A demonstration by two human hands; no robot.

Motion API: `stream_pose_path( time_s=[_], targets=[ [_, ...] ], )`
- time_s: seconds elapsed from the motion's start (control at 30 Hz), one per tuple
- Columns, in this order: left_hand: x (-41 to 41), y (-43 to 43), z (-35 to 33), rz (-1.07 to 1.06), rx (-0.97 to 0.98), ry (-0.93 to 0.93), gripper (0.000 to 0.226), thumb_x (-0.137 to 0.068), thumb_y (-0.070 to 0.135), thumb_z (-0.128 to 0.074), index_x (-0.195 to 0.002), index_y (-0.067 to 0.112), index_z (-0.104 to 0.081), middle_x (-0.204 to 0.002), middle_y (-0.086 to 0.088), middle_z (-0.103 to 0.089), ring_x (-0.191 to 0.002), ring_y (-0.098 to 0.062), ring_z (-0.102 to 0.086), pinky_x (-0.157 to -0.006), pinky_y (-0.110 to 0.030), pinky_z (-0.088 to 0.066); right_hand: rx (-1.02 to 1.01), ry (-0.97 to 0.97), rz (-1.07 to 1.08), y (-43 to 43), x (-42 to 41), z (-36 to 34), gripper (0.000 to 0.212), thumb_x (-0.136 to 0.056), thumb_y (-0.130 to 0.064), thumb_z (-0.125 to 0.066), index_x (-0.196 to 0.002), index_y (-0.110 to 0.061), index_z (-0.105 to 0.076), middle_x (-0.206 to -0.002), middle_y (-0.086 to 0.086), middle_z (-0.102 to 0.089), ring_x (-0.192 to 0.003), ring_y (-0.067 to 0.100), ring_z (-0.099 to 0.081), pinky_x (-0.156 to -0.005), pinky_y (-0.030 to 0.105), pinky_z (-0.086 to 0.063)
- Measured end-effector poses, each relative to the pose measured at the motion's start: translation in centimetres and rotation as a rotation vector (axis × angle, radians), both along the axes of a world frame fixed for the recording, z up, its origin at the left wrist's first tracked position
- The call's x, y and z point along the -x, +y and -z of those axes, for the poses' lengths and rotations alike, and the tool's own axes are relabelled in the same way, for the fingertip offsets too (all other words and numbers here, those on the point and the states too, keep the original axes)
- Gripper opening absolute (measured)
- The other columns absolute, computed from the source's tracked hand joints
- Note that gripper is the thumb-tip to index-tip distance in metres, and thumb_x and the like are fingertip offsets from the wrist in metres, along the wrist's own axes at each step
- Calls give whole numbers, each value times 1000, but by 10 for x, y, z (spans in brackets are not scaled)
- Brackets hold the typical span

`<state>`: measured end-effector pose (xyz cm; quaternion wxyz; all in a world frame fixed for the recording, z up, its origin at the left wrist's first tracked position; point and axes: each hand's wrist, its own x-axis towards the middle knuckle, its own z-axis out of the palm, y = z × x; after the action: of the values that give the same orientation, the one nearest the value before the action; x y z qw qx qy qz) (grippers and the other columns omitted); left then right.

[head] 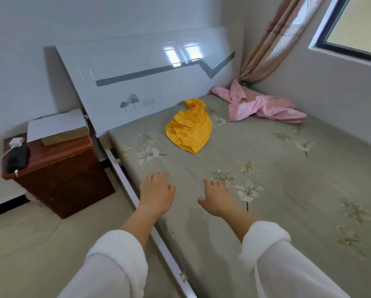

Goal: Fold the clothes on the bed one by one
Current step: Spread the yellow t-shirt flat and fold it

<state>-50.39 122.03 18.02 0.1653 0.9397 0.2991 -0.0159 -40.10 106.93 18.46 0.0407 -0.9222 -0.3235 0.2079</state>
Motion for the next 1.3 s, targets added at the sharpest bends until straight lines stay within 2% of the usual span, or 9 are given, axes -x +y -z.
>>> stream_pose_path(
  time_s=[0.27, 0.7, 0.8, 0.87, 0.93, 1.1, 1.17, 1.23, 1.3],
  targets=[
    [-131, 142, 47, 117, 10, 53, 47, -99, 32, -33, -144, 18, -33, -150, -6, -31, -134, -27, -28, -106, -43, -30, -17, 34, 132, 127, -123, 45, 55, -94, -37, -46, -140, -11, -30, -140, 11, -42, -129, 30, -37, -102, 48, -33],
    [-357, 391, 183, 380, 20, 314, 42, -98, 30, -34, -137, 15, -39, -144, -5, -38, -130, -24, -35, -101, -38, -34, 102, 214, 550, 307, -303, 180, 48, -96, -36, -44, -137, -14, -32, -140, 8, -42, -130, 27, -37, -103, 45, -33],
    [-397, 416, 230, 427, 38, 343, 47, -98, 31, -33, -143, 15, -34, -152, -7, -29, -137, -26, -27, -104, -41, -34, 112, 188, 556, 328, -328, 219, 49, -96, -37, -43, -137, -16, -29, -143, 5, -37, -131, 25, -35, -105, 43, -32],
    [-423, 429, 258, 445, 20, 329, 52, -99, 32, -33, -147, 14, -26, -156, -10, -19, -143, -28, -18, -110, -42, -29, 100, 151, 547, 341, -345, 242, 58, -96, -38, -44, -145, -16, -21, -155, 4, -20, -140, 25, -25, -108, 42, -29],
    [-450, 440, 283, 455, -21, 271, 58, -100, 33, -34, -151, 12, -15, -159, -13, -10, -145, -30, -11, -113, -43, -23, 90, 120, 542, 351, -361, 265, 66, -96, -38, -44, -150, -17, -13, -161, 2, -2, -146, 23, -12, -113, 42, -24],
    [-529, 459, 327, 561, -124, 100, 74, -98, 39, -38, -152, 16, 6, -160, -12, 7, -146, -31, -6, -114, -45, -19, 97, 74, 444, 366, -401, 313, 85, -93, -39, -51, -153, -20, 6, -160, 1, 19, -148, 20, 11, -119, 42, -7],
    [-561, 463, 337, 650, -118, 69, 80, -96, 43, -42, -152, 21, 10, -160, -9, 10, -147, -30, 0, -115, -46, -17, 71, 90, 440, 369, -415, 325, 91, -91, -40, -55, -152, -22, 10, -160, 2, 17, -148, 19, 10, -120, 39, -7],
    [-584, 462, 346, 667, -9, 95, 81, -95, 42, -48, -152, 27, 8, -161, -7, 7, -147, -30, 0, -115, -46, -17, 43, 128, 475, 374, -424, 333, 87, -90, -40, -55, -153, -22, 2, -162, 2, 8, -149, 18, 4, -118, 36, -15],
    [-592, 458, 356, 615, 102, 121, 73, -95, 39, -50, -153, 26, -7, -161, -7, -7, -147, -30, -6, -114, -45, -20, 59, 111, 501, 380, -425, 339, 77, -92, -35, -51, -153, -19, -8, -162, 5, 2, -149, 20, -1, -117, 37, -22]
  ],
)
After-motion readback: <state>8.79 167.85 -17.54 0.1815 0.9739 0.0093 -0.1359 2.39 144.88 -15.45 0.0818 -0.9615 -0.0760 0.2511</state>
